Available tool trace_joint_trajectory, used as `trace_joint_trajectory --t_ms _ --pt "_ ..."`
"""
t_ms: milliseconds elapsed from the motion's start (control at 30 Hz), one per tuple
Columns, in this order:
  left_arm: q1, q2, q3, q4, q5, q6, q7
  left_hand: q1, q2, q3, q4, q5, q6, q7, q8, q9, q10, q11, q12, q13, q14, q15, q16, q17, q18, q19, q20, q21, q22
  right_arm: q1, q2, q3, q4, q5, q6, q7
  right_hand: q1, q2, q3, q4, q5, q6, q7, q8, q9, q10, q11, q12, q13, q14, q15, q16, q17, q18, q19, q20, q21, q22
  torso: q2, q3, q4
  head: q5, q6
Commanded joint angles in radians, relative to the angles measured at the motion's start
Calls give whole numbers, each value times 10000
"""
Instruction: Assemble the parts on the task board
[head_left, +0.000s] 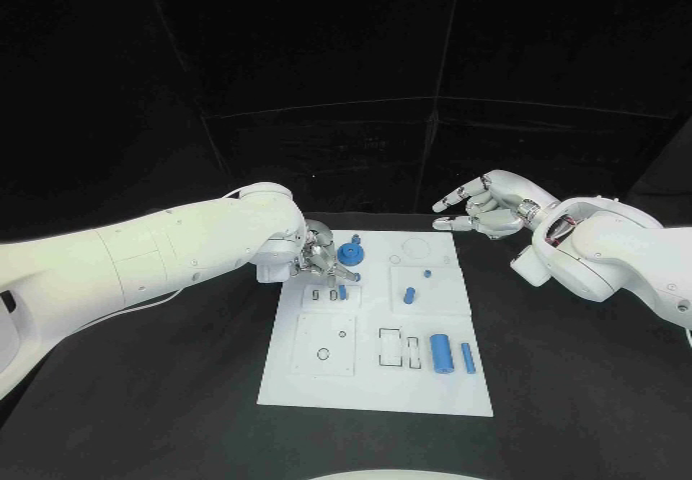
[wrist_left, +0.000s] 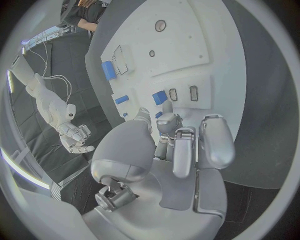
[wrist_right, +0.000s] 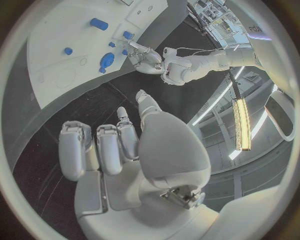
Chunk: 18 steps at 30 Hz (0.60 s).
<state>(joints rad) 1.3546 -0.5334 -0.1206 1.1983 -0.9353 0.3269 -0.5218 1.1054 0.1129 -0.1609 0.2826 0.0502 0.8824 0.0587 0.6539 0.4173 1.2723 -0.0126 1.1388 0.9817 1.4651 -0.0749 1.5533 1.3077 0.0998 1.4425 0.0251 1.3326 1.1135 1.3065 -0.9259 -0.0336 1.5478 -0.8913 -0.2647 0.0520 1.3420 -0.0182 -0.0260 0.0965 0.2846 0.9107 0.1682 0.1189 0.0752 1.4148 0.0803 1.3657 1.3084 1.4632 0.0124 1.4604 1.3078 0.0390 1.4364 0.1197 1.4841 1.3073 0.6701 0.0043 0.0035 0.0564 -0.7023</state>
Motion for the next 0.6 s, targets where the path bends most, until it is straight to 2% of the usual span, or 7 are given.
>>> trace_joint_trajectory --t_ms 33,100,200,467,600 --pt "11 103 2 -78 -119 295 -95 73 31 -71 -15 -13 -96 9 46 21 36 -24 21 -20 985 -72 23 2328 -183 67 -14 11 -22 23 32 6 -18 4 102 -12 -91 -11 -49 11 39 16 -20 41 -11 -29 -9 -60 478 560 -72 -45 431 69 -86 -24 -42 826 -4 -2 2 26 -10" --pt "11 164 1 -129 -119 332 -98 79 36 -72 -18 -13 -100 9 51 25 33 -25 18 -25 984 -72 21 2323 -183 68 -14 11 -23 23 62 6 -18 -2 100 -13 -88 -5 -53 13 46 13 -20 41 -12 -32 -10 -62 476 558 -72 -50 424 71 -94 -25 -49 815 -11 4 -16 54 -20" --pt "10 244 -2 -192 -120 384 -105 102 46 -74 -29 -13 -115 9 68 38 24 -25 15 -34 984 -73 22 2326 -179 65 -16 -2 -45 22 103 6 6 -29 108 -8 -83 0 -56 13 54 10 -20 41 -13 -38 -10 -69 469 556 -73 -57 414 74 -104 -25 -56 802 8 2 -45 91 54" --pt "10 388 -15 -325 -120 431 -106 275 150 -47 -114 -8 -193 6 178 115 22 -28 60 -3 994 -76 43 2366 -186 89 -22 9 -9 22 156 6 120 -71 122 -30 -66 14 -66 13 75 -2 -20 40 -16 -65 -11 -101 437 544 -74 -90 361 88 -147 -27 -88 745 16 -2 -2 48 47" --pt "10 427 -18 -372 -120 481 -114 316 177 -31 -136 -8 -208 4 205 133 31 -30 80 16 997 -77 49 2380 -190 98 -23 18 11 22 175 6 160 -76 132 -46 -66 14 -66 13 75 -2 -20 40 -16 -65 -11 -101 437 544 -74 -90 361 88 -147 -27 -88 745 10 -3 -24 75 28"
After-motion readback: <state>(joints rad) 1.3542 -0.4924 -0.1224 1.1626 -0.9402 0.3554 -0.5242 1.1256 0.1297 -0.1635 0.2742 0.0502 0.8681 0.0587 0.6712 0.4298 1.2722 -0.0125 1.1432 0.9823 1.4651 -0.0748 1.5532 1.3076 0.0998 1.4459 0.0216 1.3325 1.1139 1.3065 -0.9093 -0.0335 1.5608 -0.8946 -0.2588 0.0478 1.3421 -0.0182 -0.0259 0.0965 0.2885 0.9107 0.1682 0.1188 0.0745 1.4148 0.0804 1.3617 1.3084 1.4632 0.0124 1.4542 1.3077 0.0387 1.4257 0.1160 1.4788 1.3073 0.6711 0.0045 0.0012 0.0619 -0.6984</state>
